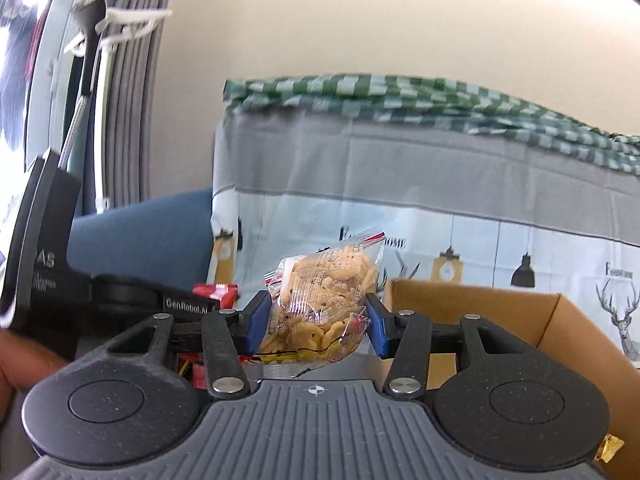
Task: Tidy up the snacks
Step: 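Carry the cracker bag and red pack over the open cardboard box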
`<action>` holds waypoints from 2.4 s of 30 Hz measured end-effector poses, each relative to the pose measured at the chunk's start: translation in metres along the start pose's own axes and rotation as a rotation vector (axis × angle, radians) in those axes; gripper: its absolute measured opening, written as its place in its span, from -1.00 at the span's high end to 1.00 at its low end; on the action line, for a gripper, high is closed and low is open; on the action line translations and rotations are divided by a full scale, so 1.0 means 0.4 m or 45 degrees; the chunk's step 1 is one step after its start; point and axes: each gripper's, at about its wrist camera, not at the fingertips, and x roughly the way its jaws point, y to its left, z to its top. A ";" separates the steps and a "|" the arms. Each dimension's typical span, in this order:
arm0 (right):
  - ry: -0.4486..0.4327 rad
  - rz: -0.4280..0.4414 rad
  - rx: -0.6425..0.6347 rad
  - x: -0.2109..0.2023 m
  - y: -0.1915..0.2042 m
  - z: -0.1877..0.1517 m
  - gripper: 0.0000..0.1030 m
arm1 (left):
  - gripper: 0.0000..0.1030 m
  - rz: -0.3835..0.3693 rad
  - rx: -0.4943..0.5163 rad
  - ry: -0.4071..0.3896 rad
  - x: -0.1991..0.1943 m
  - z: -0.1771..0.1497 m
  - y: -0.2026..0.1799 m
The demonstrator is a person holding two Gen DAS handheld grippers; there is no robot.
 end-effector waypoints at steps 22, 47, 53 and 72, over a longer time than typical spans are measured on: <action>-0.175 -0.268 0.166 -0.044 -0.208 0.031 0.00 | 0.06 -0.229 0.049 -0.115 -0.015 -0.022 -0.223; -0.023 -0.563 0.173 -0.052 -0.456 -0.044 0.00 | 0.06 -0.471 0.150 -0.089 -0.006 -0.102 -0.461; -0.018 -0.573 0.164 -0.058 -0.468 -0.048 0.00 | 0.06 -0.489 0.166 -0.071 0.005 -0.114 -0.481; -0.009 -0.578 0.157 -0.060 -0.474 -0.052 0.00 | 0.06 -0.533 0.214 -0.048 0.015 -0.132 -0.512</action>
